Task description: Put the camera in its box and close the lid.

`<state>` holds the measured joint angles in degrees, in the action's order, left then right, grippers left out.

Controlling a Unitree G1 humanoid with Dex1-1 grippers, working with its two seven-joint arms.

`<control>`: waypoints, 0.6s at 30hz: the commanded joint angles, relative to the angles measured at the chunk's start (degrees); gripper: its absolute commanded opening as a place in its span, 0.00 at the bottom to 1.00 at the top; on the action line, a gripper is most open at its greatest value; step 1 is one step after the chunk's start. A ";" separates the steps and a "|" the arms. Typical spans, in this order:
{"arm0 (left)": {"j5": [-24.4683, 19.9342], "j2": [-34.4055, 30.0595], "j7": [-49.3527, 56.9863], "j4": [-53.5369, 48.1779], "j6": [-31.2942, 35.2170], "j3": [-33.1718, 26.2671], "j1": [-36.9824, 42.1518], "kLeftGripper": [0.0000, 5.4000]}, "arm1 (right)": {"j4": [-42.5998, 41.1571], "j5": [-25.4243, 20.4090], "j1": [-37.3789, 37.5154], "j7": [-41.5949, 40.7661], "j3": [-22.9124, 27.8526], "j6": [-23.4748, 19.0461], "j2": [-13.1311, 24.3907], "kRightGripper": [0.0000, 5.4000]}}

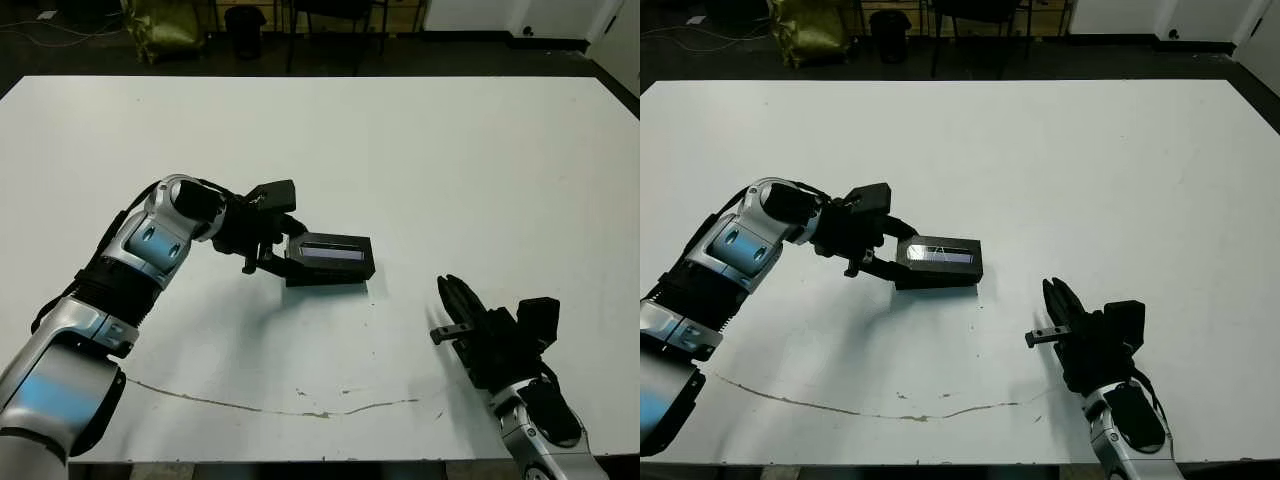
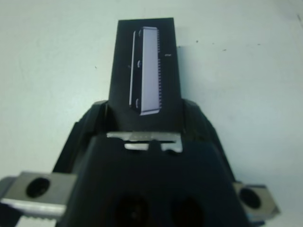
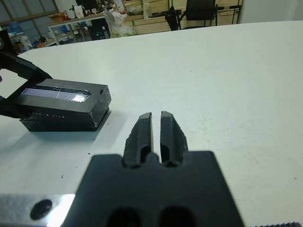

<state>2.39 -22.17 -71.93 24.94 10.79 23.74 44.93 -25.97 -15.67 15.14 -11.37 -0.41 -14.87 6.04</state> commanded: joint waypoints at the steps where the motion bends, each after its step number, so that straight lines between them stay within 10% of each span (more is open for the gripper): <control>1: 1.24 0.04 0.59 1.05 -0.34 0.61 0.60 0.45 | 0.26 -0.74 0.92 0.13 0.19 -1.27 -0.14 0.00; 18: 1.14 0.62 -0.44 8.52 -1.34 0.32 0.85 0.45 | 0.28 -0.58 1.00 0.04 0.18 -0.91 0.15 0.00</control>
<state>2.22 -21.10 -72.54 31.48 9.26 23.69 46.13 -26.21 -16.05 15.38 -11.35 -0.43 -14.84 6.04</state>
